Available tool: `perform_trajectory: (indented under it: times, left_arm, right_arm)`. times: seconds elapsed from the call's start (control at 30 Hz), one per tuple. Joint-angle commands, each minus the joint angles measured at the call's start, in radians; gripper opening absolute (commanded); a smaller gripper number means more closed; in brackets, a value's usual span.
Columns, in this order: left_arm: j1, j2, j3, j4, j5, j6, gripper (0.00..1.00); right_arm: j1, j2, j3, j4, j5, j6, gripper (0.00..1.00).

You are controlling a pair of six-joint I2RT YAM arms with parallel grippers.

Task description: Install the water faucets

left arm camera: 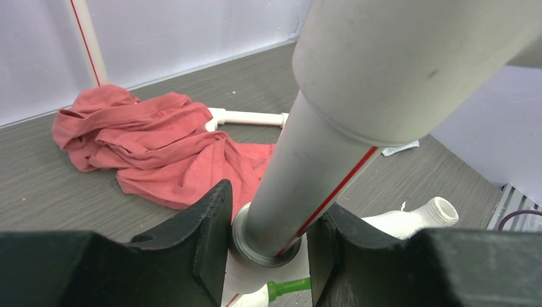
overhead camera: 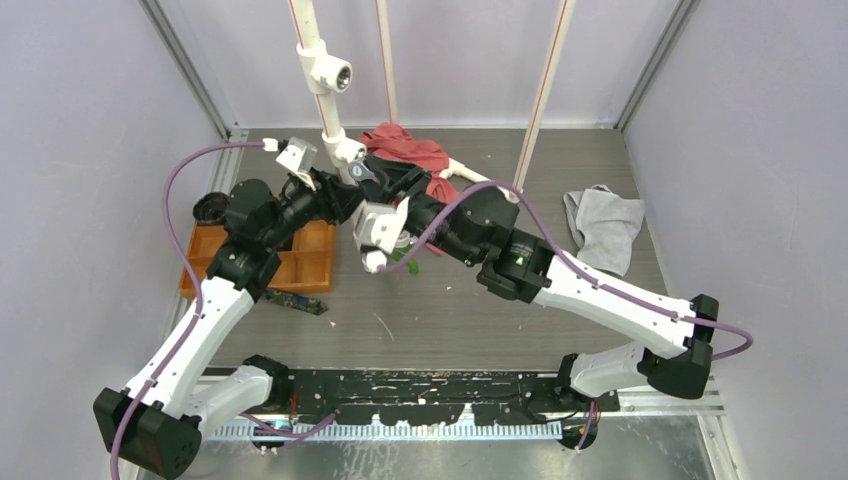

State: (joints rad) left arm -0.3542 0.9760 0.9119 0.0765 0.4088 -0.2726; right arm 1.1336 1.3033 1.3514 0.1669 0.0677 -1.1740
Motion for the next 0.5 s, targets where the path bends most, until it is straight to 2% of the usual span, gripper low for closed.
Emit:
perform_trajectory:
  times: [0.0, 0.13, 0.23, 0.33, 0.47]
  left_arm:
    - [-0.007, 0.002, 0.009, 0.069, 0.043, -0.051, 0.18]
    - [-0.007, 0.000, 0.001, 0.072, 0.044, -0.054, 0.18]
    - [-0.007, 0.001, -0.002, 0.072, 0.048, -0.055, 0.17]
    - [-0.006, -0.001, -0.002, 0.071, 0.050, -0.054, 0.17]
    - [-0.006, -0.004, -0.002, 0.066, 0.053, -0.049, 0.17]
  right_arm:
    - [-0.041, -0.003, 0.196, -0.052, -0.045, 0.521, 0.27]
    - [-0.127, 0.019, 0.270, -0.104, -0.078, 0.915, 0.19]
    - [-0.234, 0.030, 0.288, -0.095, -0.210, 1.247, 0.15]
    - [-0.290, 0.034, 0.297, -0.095, -0.235, 1.494, 0.08]
    - [-0.390, 0.018, 0.261, -0.048, -0.334, 1.784, 0.16]
